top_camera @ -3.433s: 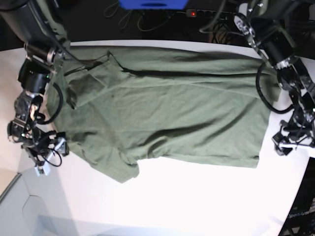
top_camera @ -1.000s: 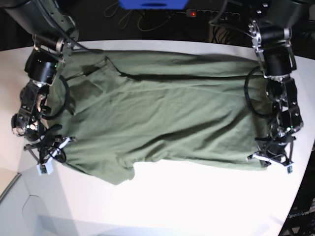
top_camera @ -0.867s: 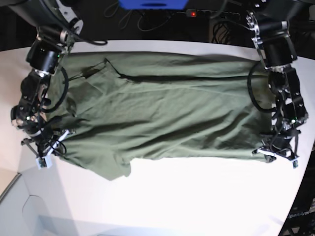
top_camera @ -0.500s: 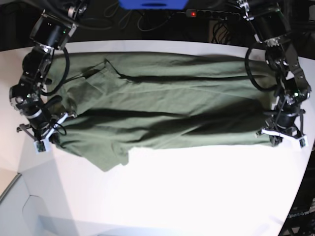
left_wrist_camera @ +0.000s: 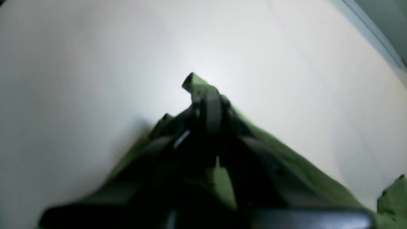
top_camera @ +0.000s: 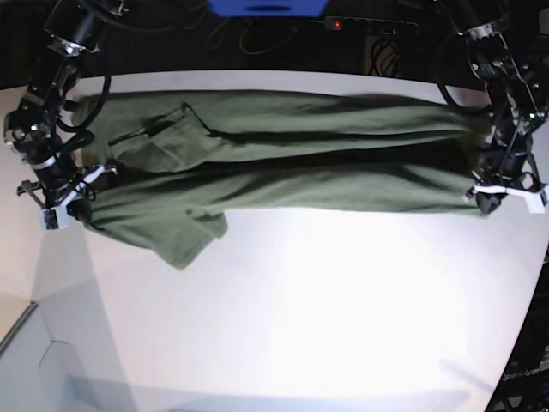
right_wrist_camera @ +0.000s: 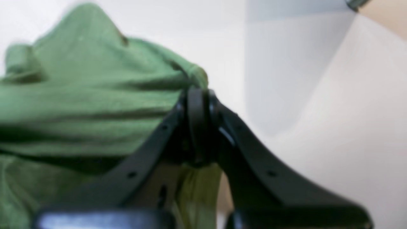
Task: Layout the t-shirt on the table in an organized manner, then fold the t-shirt properly
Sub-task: 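Lift the hem and fold it over toward the held collar edge, then lay the folded hem down and adjust the right gripper's corner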
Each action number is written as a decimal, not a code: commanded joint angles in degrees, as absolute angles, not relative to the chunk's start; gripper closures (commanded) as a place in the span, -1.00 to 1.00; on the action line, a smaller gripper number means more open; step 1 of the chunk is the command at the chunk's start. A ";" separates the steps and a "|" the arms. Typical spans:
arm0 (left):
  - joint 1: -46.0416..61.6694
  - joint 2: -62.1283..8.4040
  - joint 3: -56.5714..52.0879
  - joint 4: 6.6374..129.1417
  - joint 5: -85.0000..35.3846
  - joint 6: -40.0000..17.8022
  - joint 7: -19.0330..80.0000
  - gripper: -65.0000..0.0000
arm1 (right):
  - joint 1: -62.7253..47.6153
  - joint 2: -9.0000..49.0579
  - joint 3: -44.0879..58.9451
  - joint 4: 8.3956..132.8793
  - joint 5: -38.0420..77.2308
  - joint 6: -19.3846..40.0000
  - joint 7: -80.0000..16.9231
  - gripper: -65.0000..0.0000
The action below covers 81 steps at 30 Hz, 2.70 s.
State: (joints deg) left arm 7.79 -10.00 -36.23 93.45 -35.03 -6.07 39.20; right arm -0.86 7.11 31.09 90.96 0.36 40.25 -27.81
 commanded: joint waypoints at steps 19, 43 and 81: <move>17.19 -12.88 -36.53 94.81 -37.67 -6.11 38.02 1.00 | -5.41 7.78 32.13 92.09 1.19 40.00 -26.15 1.00; 11.21 -12.97 -36.09 80.84 -37.23 -6.11 37.41 1.00 | -8.13 9.36 31.87 82.24 1.01 40.00 -26.07 1.00; 11.21 -13.85 -36.09 80.31 -37.93 -6.11 37.93 1.00 | 6.02 9.80 20.09 85.58 0.57 40.00 -32.84 -0.09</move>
State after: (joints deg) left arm 11.44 -13.15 -35.81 79.50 -38.02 -6.66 38.35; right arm 4.97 8.73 19.59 84.66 -0.03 40.18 -34.39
